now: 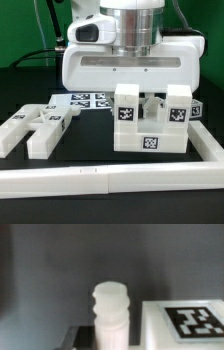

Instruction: Assemble chair

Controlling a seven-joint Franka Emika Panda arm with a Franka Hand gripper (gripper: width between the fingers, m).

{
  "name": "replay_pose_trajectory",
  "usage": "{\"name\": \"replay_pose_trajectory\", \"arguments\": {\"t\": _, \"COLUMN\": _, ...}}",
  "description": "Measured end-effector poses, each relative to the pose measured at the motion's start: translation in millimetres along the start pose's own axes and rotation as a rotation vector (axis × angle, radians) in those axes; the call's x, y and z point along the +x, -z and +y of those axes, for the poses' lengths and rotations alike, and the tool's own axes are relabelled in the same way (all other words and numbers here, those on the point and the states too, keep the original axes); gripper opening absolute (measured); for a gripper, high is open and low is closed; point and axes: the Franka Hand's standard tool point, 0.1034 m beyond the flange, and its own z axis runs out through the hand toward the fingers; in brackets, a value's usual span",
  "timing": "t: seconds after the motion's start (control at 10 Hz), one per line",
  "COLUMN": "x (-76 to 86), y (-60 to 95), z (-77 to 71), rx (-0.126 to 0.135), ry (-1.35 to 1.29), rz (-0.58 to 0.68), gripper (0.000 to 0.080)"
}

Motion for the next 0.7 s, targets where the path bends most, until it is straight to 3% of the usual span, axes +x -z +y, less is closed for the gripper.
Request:
{"name": "replay_pose_trajectory", "arguments": {"t": 0.1, "x": -3.3, "y": 4.6, "z": -2.3, "rx": -0.006, "ry": 0.012, "rz": -0.056, "gripper": 0.0251}}
{"name": "replay_pose_trajectory", "arguments": {"t": 0.3, "x": -25.6, "y": 15.0, "z": 6.6, "rx": -0.01, "ry": 0.059, "rz": -0.31, "gripper": 0.0251}}
{"name": "replay_pose_trajectory", "arguments": {"t": 0.4, "x": -18.5, "y": 15.0, "z": 10.1, "rx": -0.014, "ry": 0.052, "rz": -0.352, "gripper": 0.0251}}
{"name": "replay_pose_trajectory", "arguments": {"t": 0.7, "x": -30.0, "y": 8.2, "z": 15.2, "rx": -0.035, "ry": 0.049, "rz": -0.541, "gripper": 0.0251}}
